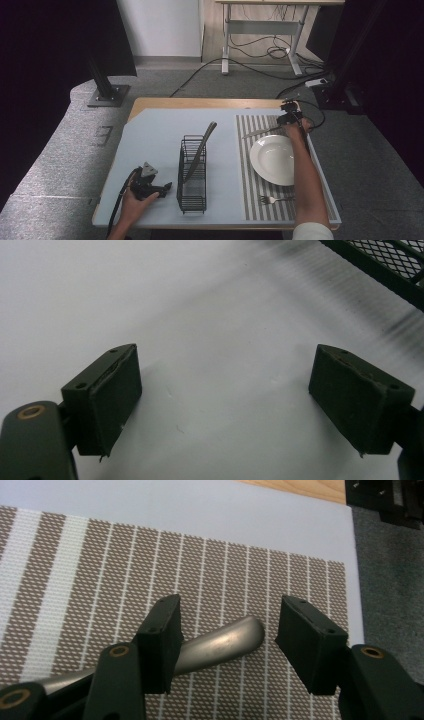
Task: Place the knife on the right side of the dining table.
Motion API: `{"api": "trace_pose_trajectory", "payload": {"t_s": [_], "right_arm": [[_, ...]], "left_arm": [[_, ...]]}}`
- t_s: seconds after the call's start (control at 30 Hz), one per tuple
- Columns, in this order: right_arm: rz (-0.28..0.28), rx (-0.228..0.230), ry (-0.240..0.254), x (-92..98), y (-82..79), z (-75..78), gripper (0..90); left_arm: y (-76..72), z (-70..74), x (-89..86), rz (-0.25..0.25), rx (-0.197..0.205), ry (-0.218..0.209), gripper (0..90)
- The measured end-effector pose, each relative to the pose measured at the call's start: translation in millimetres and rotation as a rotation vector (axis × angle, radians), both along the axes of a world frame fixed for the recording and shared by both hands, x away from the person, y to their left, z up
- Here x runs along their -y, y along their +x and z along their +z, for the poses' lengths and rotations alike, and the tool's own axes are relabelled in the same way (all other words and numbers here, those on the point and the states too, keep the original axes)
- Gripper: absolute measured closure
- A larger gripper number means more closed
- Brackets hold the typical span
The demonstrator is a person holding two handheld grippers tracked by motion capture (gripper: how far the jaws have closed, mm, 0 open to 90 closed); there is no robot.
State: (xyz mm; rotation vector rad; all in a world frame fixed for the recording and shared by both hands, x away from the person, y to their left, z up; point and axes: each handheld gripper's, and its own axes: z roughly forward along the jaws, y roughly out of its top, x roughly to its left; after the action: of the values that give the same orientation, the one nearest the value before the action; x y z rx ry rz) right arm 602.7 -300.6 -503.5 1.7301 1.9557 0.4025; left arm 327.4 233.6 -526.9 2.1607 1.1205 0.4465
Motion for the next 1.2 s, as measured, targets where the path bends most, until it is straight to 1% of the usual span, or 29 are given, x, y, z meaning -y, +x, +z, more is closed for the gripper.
{"api": "trace_pose_trajectory", "payload": {"t_s": [0.17,0.33,0.63,0.73,0.93,0.97,1.0,1.07,1.1,1.2], "right_arm": [[-0.015,0.000,0.011,5.4,-4.7,0.0,43.5],[-0.041,0.005,0.061,14.0,-10.8,-1.3,43.4],[-0.054,0.016,0.087,20.4,-18.1,-2.6,42.1],[-0.058,0.020,0.105,22.6,-18.9,-3.0,42.1],[-0.064,0.022,0.114,25.1,-21.1,-2.8,41.2],[-0.065,0.033,0.116,25.3,-21.6,-2.1,41.3],[-0.061,0.057,0.126,25.5,-22.7,-0.3,41.4],[-0.048,0.085,0.146,24.0,-24.4,4.9,41.4],[-0.044,0.090,0.148,23.2,-24.9,6.6,41.4],[-0.028,0.099,0.180,21.0,-26.8,11.2,41.3]], "left_arm": [[0.0,0.0,0.0,0.000,0.000,0.000,13.0],[0.0,0.0,0.1,0.000,0.000,0.001,13.0],[0.0,0.0,0.0,0.000,0.000,0.001,12.9],[0.0,0.0,0.0,0.000,0.000,0.001,13.0],[0.0,0.0,0.0,0.000,0.000,0.001,13.0],[0.0,0.0,0.0,0.000,0.000,0.000,13.0],[0.0,0.0,0.0,0.000,0.000,0.001,13.0],[0.1,0.0,0.0,0.000,0.000,0.000,12.9],[0.1,0.0,0.0,0.000,-0.001,0.000,12.9],[0.0,0.0,0.0,0.000,0.000,0.001,13.0]]}}
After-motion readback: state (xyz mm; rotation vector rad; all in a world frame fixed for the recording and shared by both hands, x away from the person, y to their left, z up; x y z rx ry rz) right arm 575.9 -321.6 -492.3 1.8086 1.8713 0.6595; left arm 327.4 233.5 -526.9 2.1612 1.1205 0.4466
